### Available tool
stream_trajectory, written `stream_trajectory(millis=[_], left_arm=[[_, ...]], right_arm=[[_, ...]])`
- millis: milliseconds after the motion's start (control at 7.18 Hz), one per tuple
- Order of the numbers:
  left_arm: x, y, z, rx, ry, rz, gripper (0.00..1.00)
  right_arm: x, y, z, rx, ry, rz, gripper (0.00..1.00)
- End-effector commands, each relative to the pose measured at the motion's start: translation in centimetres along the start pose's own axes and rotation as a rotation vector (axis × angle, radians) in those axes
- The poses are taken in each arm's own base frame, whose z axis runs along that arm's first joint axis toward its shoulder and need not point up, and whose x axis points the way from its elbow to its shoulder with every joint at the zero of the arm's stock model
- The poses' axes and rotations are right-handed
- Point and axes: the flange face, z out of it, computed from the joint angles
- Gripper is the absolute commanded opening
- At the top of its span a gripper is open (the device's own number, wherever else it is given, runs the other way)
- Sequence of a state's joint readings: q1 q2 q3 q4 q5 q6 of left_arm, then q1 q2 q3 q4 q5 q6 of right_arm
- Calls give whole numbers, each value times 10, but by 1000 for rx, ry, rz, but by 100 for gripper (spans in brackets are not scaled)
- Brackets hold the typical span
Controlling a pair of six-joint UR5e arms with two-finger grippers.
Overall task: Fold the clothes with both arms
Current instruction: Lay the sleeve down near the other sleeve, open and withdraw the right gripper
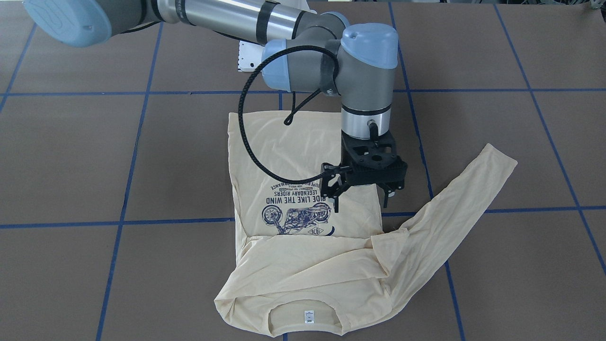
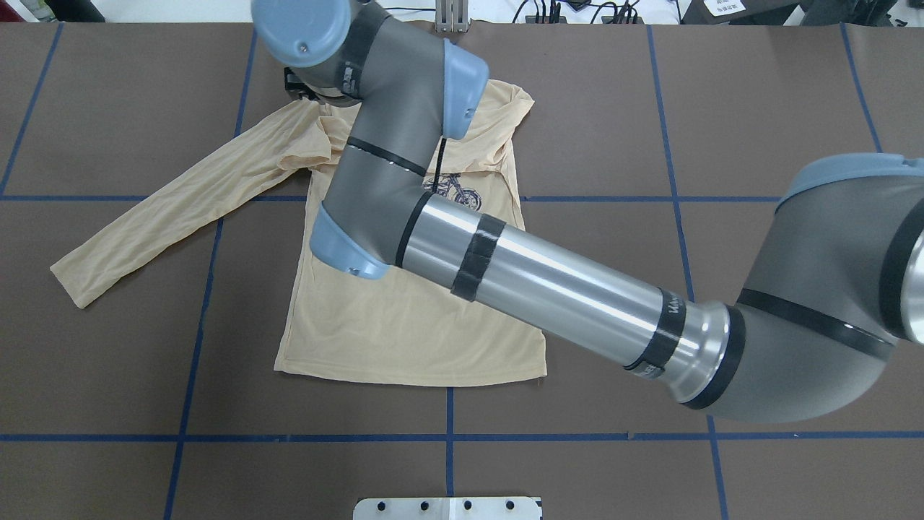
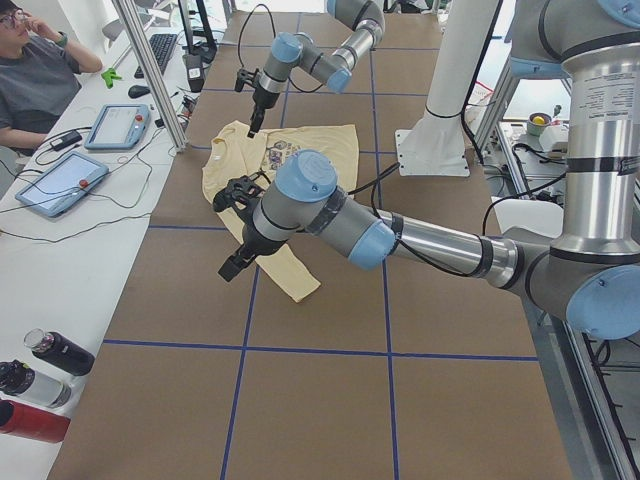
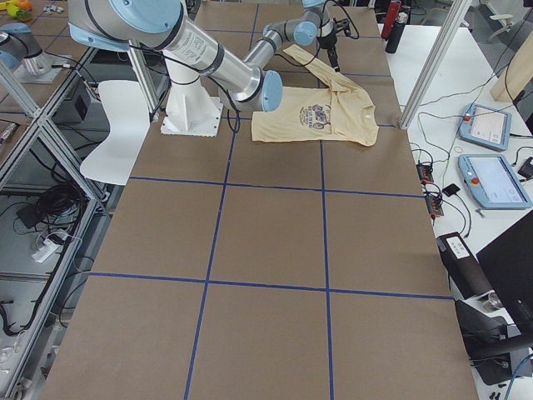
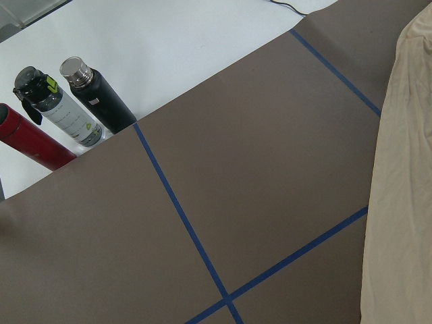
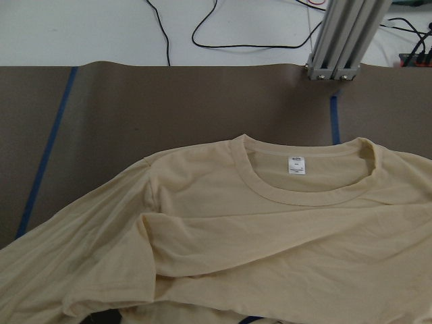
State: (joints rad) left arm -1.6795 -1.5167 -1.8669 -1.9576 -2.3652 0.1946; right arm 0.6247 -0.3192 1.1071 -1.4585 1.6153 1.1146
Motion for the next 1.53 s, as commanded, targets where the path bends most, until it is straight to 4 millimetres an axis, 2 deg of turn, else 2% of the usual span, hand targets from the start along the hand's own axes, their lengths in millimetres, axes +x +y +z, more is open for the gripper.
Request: stream_trajectory(millis=[0,139,278,418,696,835,975,1114,1392], left_arm=[[2,-2,0,4,1,-43,100],[14,-7,14,-11,27,-62,100],[33,-14,31,-26,61,-72,100],[47,-21,41,-15,81,-110,100],[87,-29,76,-17,149,-176,100],[91,-26,93,-11,109,-183,100],[102,-21,121,-24,85,-195,100],[105,-9,150,-12,79,-213,100],[107,29,203,12,77,-262,100]], right_arm=[[127,-3,-21,-114,14,-86,100],[231,25,-36,-118,-9,-171,100],[337,37,-64,-143,-27,-249,100],[421,39,-84,-174,-36,-309,100],[565,48,-100,-242,-26,-407,100],[634,60,-108,-258,-3,-398,100],[670,68,-115,-250,-15,-386,100],[673,68,-117,-247,-18,-372,100],[671,64,-114,-247,-20,-373,100]])
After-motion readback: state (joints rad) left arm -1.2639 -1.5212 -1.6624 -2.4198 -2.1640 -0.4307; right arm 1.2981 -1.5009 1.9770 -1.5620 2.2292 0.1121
